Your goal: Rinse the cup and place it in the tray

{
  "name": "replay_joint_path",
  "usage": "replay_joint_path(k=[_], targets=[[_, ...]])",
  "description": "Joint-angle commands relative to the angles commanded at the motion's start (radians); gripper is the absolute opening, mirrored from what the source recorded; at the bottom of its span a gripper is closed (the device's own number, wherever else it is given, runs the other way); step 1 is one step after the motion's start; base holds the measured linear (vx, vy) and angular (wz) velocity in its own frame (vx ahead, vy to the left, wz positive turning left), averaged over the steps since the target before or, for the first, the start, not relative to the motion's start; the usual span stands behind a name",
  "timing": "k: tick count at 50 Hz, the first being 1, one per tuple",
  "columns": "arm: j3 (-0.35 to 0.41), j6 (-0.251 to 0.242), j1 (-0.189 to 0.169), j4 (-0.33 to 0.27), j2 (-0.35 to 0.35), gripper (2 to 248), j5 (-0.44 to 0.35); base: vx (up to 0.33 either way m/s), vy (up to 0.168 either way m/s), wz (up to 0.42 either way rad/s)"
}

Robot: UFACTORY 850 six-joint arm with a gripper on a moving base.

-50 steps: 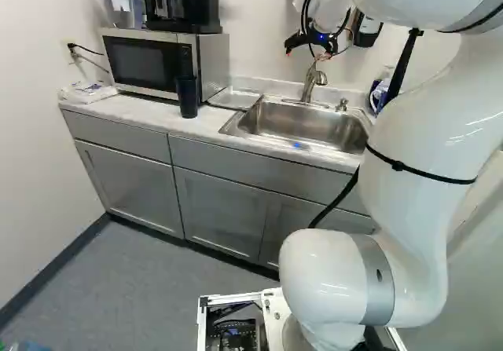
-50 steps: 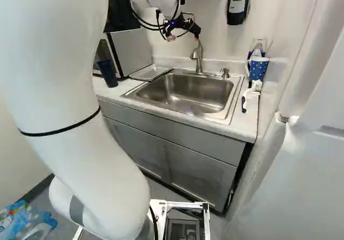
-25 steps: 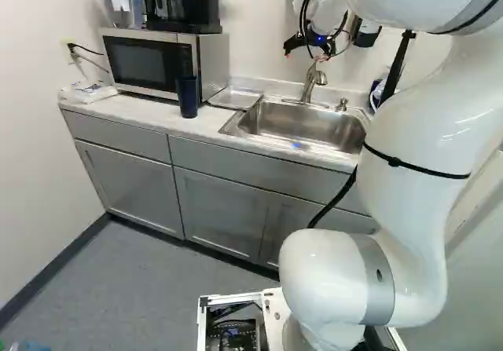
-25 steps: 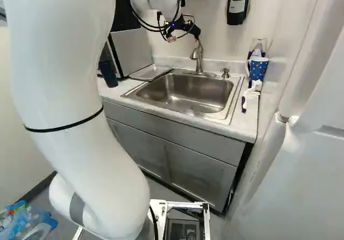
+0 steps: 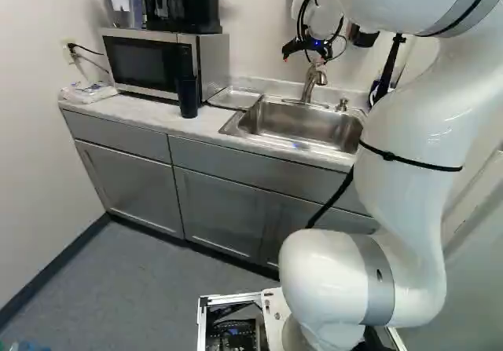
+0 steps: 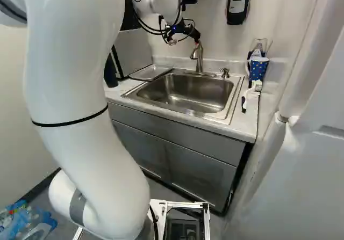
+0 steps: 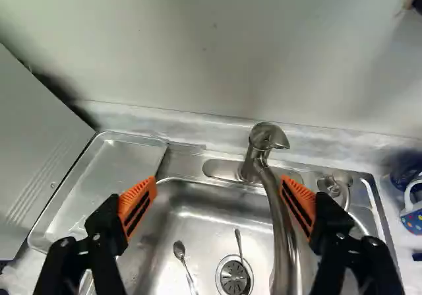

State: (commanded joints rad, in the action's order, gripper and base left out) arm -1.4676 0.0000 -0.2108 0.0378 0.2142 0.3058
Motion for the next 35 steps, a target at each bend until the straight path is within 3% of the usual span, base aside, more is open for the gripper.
replay_joint_path(k=[35], targets=[[-0.074, 0.0, -0.004, 0.0, 0.065, 247, 0.0, 0.0, 0.0, 0.0]])
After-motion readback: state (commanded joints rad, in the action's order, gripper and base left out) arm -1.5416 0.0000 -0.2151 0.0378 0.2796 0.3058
